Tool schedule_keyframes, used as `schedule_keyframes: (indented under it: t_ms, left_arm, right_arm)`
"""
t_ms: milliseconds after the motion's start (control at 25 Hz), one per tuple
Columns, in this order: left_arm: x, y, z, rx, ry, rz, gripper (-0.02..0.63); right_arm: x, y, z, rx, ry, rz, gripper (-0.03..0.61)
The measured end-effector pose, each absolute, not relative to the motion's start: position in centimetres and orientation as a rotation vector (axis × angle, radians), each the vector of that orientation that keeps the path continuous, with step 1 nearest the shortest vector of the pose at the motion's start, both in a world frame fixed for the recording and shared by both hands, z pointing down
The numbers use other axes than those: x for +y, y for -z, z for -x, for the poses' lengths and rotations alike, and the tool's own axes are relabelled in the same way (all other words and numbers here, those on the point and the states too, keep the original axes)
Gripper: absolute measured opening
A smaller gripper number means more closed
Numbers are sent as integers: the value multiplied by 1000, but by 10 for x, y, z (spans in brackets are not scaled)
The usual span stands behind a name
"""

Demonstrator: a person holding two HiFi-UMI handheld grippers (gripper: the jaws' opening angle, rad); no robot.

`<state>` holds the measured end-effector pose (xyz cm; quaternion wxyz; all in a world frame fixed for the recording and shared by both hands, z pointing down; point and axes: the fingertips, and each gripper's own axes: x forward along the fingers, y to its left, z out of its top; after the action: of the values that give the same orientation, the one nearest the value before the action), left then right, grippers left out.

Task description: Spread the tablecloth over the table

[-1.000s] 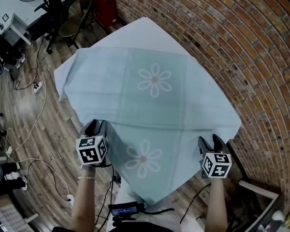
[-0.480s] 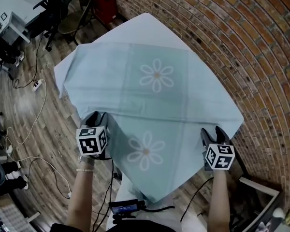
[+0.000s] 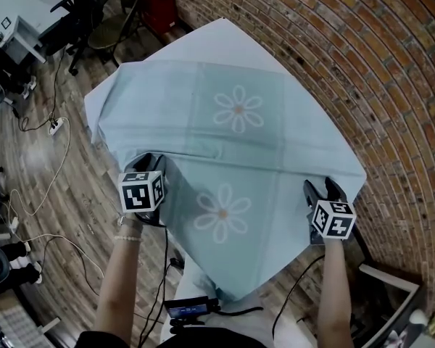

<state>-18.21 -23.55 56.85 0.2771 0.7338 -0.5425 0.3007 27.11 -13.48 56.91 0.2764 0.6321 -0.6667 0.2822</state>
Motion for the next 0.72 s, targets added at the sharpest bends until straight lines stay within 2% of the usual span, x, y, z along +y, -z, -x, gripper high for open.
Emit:
schedule_keyframes:
  t_ms: [200, 360, 560, 720]
  left_arm:
    - [-233, -560, 181, -1418, -826, -2012, 164]
    - [-247, -521, 190, -1459, -785, -2111, 166]
    - [-299, -492, 217, -1541, -756, -2158, 166]
    - [-340, -505, 236, -1564, -830, -2150, 166]
  right_arm:
    - [-135, -560, -273, -1814, -807, -1724, 291]
    - [-137, -539, -274, -1846, -837, -1728, 291]
    - [-165, -499, -271, -1907, -722, -1730, 291]
    - [-215, -507, -278, -1906, -655, -1710, 291]
